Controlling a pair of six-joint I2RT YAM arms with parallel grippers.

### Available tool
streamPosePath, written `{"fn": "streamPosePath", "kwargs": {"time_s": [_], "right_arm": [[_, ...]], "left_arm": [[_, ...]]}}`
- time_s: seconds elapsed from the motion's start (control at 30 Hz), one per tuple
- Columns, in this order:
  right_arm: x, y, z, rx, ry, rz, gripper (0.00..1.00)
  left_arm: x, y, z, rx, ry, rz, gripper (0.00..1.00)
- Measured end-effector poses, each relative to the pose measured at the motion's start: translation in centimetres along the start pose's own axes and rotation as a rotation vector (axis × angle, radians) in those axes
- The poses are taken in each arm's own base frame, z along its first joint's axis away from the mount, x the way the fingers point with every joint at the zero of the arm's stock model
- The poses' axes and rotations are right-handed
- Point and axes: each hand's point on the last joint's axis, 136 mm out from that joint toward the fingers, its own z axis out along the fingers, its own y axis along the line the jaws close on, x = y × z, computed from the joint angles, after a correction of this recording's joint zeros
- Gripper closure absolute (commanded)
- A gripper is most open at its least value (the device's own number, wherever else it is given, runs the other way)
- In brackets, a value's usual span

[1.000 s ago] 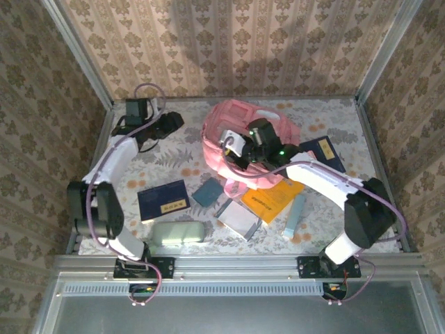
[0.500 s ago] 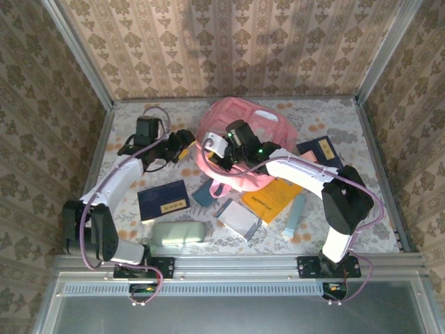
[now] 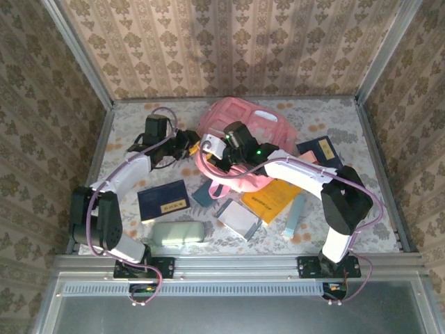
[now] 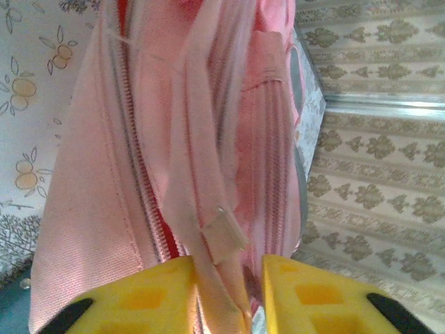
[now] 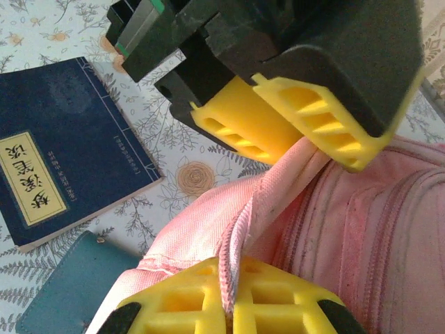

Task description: Pack the student bag

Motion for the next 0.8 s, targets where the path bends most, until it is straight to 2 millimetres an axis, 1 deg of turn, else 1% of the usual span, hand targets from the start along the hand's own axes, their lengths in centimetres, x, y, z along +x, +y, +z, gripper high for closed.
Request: {"fn": "streamPosePath", "kwargs": {"time_s": [0.03, 0.07, 0.1, 0.17, 0.2, 0.23, 0.27, 0.33, 0.4, 0.53, 0.6, 0.7, 0.73, 0.8], "right_arm": [[0.0, -0.1, 0.0, 0.003, 0.001, 0.0, 0.96], [0.1, -0.1, 0.0, 0.005, 0.005, 0.001, 0.92], [0.2, -0.1, 0.1, 0.006, 0.008, 0.002, 0.83], [0.4, -0.1, 0.2, 0.005, 0.012, -0.001, 0.48], [0.3, -0.1, 0.2, 0.005, 0.01, -0.003, 0.33], [0.1, 0.0, 0.2, 0.006, 0.003, -0.007, 0.26], [-0.2, 0.1, 0.2, 0.01, -0.01, -0.014, 0.21], [-0.1, 0.4, -0.2, 0.016, -0.029, -0.029, 0.18], [0.4, 0.7, -1.0, 0.025, -0.03, -0.039, 0.18], [0.0, 0.1, -2.5, 0.079, -0.036, -0.058, 0.19], [0.1, -0.5, -3.2, 0.119, -0.034, -0.07, 0.22], [0.7, -1.1, -3.7, 0.172, -0.025, -0.084, 0.27], [1.0, -1.3, -3.7, 0.186, -0.022, -0.087, 0.29], [1.4, -1.6, -3.8, 0.217, -0.017, -0.094, 0.37]], "left_arm": [[0.0, 0.1, 0.2, -0.002, 0.003, -0.007, 0.88], [0.0, 0.1, 0.3, 0.001, 0.007, -0.011, 0.94], [0.0, 0.1, 0.3, 0.004, 0.008, -0.012, 0.98], [-0.1, -0.1, 0.4, 0.013, 0.007, -0.019, 1.0], [-0.1, -0.2, 0.4, 0.016, 0.006, -0.017, 1.0], [-0.1, -0.2, 0.4, 0.019, 0.006, -0.017, 1.0], [-0.1, -0.3, 0.4, 0.021, 0.006, -0.016, 1.0], [-0.2, -0.5, 0.3, 0.024, 0.006, -0.02, 1.0], [-0.4, -1.0, 0.2, 0.034, 0.001, -0.022, 1.0], [-0.9, -3.4, -0.4, 0.082, 0.001, -0.013, 1.0], [-1.1, -4.6, -0.7, 0.109, 0.0, -0.003, 1.0], [-1.3, -5.8, -1.0, 0.13, 0.001, 0.001, 1.0], [-1.4, -6.0, -1.0, 0.134, 0.003, 0.003, 1.0], [-1.3, -5.9, -0.8, 0.13, 0.011, -0.001, 1.0]]}}
